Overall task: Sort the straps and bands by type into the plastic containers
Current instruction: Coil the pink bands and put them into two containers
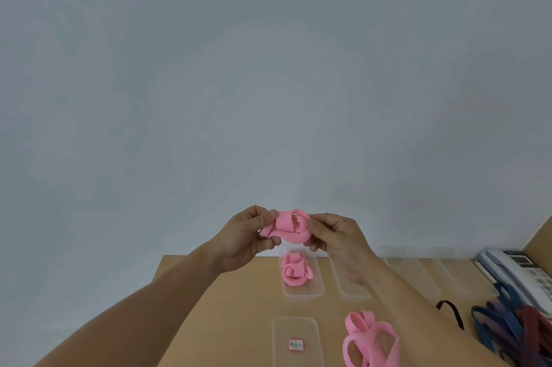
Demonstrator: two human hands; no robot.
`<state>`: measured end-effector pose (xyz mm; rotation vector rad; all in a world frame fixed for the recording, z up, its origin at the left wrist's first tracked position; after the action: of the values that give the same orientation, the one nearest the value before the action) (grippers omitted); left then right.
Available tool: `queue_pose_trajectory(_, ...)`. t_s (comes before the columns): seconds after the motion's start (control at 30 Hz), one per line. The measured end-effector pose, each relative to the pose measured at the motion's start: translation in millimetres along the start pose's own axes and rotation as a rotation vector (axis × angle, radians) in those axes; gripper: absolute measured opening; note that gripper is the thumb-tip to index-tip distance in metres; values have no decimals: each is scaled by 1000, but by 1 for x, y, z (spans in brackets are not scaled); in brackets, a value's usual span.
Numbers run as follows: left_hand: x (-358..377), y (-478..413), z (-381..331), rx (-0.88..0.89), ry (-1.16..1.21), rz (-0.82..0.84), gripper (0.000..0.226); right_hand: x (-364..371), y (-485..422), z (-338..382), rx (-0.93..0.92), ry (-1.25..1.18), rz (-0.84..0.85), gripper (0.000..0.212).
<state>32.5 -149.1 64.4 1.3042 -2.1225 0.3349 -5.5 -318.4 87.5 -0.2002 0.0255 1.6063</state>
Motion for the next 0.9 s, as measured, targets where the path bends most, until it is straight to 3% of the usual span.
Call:
queue_pose_trajectory(0.37,-5,-1,-2,4,-88,35,22,5,3,-9,55,38,-15,30)
queue_pose_trajectory(0.6,5,-2,13,-62,-158,134,21,4,2,-13,80,305,22,20)
queue_pose_trajectory(0.9,-3,-22,59,-152,-260,78,22,-16,-3,-54,106,556,88,25)
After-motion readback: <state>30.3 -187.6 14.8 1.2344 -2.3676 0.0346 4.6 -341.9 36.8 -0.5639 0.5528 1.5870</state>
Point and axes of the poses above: each hand's wrist, its own y-axis away from the middle knuckle, its own x-axis out of the palm, z = x × y, the point moved 7 cm from there along -y, towards the middle knuckle, and after that the axes turned 10 degrees about y, right-handed, at the moved point
